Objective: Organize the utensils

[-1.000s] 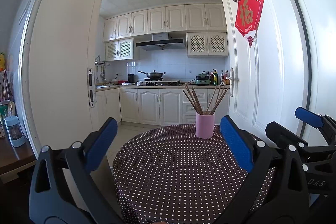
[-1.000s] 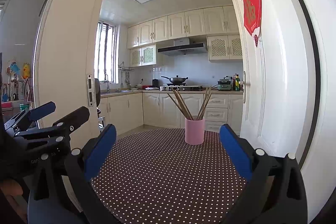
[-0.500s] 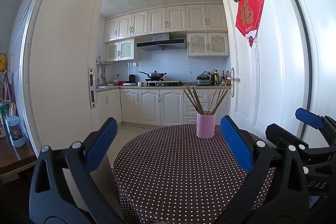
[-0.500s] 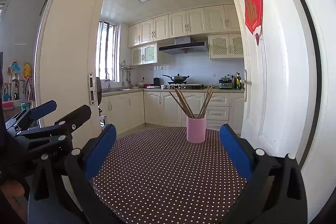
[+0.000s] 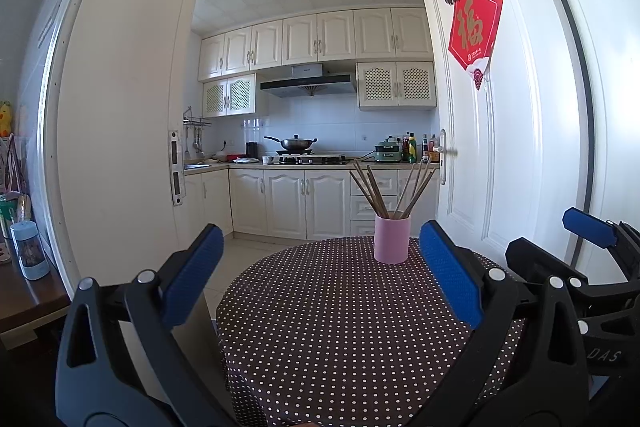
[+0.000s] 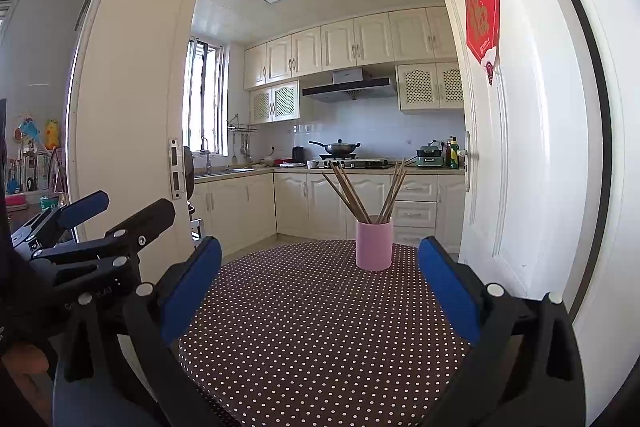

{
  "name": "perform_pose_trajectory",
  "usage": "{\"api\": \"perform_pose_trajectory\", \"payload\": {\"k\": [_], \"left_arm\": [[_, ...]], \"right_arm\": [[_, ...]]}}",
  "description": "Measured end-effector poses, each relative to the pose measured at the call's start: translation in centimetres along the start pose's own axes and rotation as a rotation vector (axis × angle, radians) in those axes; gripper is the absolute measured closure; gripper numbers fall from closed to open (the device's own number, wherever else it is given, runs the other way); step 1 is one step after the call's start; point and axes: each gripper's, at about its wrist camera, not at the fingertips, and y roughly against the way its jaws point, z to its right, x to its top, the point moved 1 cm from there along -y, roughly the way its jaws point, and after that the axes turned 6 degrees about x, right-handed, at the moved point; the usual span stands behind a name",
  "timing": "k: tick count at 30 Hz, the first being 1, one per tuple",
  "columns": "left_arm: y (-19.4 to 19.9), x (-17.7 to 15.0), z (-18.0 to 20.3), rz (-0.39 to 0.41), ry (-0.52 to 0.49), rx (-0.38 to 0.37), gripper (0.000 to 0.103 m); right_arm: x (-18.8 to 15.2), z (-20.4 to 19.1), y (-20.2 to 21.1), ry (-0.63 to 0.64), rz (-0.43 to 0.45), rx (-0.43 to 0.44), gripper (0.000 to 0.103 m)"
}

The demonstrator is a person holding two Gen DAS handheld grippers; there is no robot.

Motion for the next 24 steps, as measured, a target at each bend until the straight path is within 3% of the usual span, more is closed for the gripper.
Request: {"api": "perform_pose_trajectory", "payload": {"k": [24], "left_arm": [[0.08,-0.18,0.05,0.013,-0.008,0.015,0.007]], "right_arm": [[-0.13,0.37,-0.24,-0.009,-0.010,0.004,0.008]]}}
